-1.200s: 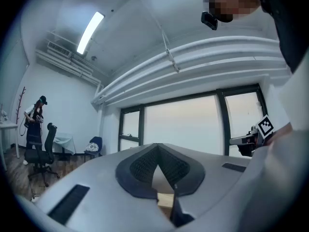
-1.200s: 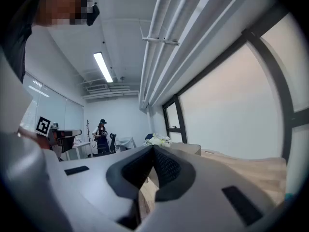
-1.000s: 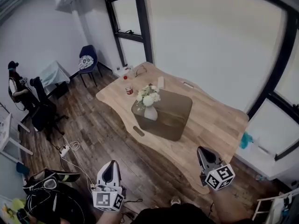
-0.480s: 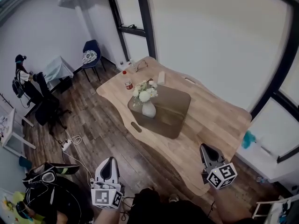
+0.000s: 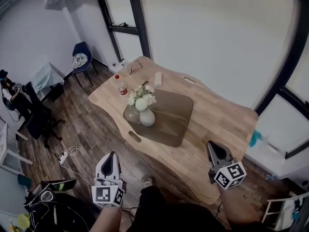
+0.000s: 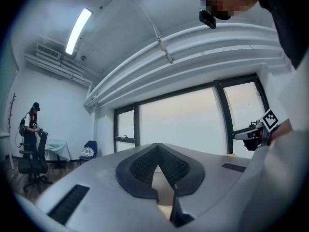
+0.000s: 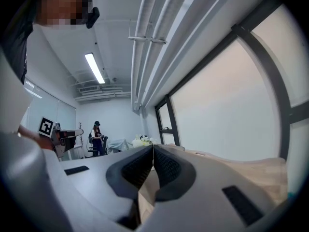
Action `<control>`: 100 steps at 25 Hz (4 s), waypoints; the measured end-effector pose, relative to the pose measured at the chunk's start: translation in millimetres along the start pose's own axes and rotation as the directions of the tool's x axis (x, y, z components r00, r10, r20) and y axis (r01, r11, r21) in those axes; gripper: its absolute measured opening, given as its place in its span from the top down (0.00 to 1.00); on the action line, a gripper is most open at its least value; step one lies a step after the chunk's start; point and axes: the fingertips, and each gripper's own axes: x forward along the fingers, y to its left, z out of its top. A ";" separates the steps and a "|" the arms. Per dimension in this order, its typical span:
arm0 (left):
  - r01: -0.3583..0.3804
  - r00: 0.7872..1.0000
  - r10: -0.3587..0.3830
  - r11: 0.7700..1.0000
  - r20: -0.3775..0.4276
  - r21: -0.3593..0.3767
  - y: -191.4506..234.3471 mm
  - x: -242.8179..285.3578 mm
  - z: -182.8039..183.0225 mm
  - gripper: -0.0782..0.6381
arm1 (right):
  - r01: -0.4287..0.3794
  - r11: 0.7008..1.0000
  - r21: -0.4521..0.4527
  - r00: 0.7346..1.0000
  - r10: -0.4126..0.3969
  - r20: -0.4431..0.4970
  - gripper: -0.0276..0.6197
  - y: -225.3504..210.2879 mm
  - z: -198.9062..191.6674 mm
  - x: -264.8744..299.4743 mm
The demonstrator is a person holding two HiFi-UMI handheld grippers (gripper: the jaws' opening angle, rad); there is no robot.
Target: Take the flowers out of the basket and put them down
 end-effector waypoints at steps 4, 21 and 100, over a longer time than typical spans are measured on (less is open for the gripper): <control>0.034 0.999 -0.034 0.999 0.021 0.002 25.9 47.8 3.9 0.88 | 0.031 0.999 -0.012 1.000 -0.031 0.007 0.92 -6.5 9.8 38.9; 0.241 0.970 -0.239 0.968 0.040 -0.070 117.7 199.7 -11.8 0.88 | 0.174 0.981 -0.080 0.984 -0.170 0.059 0.92 8.5 67.9 191.8; 0.147 0.983 -0.150 0.988 -0.104 -0.037 216.8 319.0 -80.4 0.88 | -0.494 0.863 -0.106 0.813 0.415 -0.409 0.57 97.1 -115.9 431.9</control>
